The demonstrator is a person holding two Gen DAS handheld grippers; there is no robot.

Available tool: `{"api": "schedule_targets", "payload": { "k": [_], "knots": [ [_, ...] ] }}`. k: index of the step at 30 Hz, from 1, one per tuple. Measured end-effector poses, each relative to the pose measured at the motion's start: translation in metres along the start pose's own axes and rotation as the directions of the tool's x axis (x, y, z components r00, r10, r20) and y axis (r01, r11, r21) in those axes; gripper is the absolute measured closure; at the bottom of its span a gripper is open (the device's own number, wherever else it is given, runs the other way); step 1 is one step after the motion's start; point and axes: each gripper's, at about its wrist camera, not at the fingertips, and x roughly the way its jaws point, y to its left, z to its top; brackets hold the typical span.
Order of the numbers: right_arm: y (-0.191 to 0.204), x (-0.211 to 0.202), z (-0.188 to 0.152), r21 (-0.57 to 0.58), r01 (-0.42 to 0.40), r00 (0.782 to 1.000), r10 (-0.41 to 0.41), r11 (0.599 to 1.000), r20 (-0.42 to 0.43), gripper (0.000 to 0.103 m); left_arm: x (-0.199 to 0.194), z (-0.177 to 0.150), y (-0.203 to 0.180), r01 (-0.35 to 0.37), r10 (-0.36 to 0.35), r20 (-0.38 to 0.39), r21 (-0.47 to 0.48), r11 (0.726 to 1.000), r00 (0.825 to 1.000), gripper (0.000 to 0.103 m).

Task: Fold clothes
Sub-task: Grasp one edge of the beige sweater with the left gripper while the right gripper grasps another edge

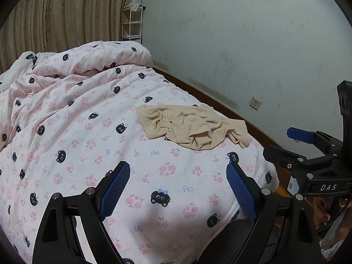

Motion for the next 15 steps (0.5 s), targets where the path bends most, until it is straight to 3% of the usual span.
{"api": "schedule_targets", "payload": {
  "k": [8, 15],
  "knots": [
    [-0.017, 0.040, -0.001, 0.033, -0.018, 0.999, 0.019, 0.999, -0.033, 0.001, 0.072, 0.018, 0.031, 0.088, -0.089, -0.041, -0.013, 0.996, 0.995, 0.017],
    [-0.040, 0.068, -0.005, 0.066, 0.015, 0.999, -0.012, 0.998, -0.047, 0.001, 0.139, 0.026, 0.058, 0.085, -0.095, -0.107, -0.091, 0.992, 0.990, 0.017]
  ]
}}
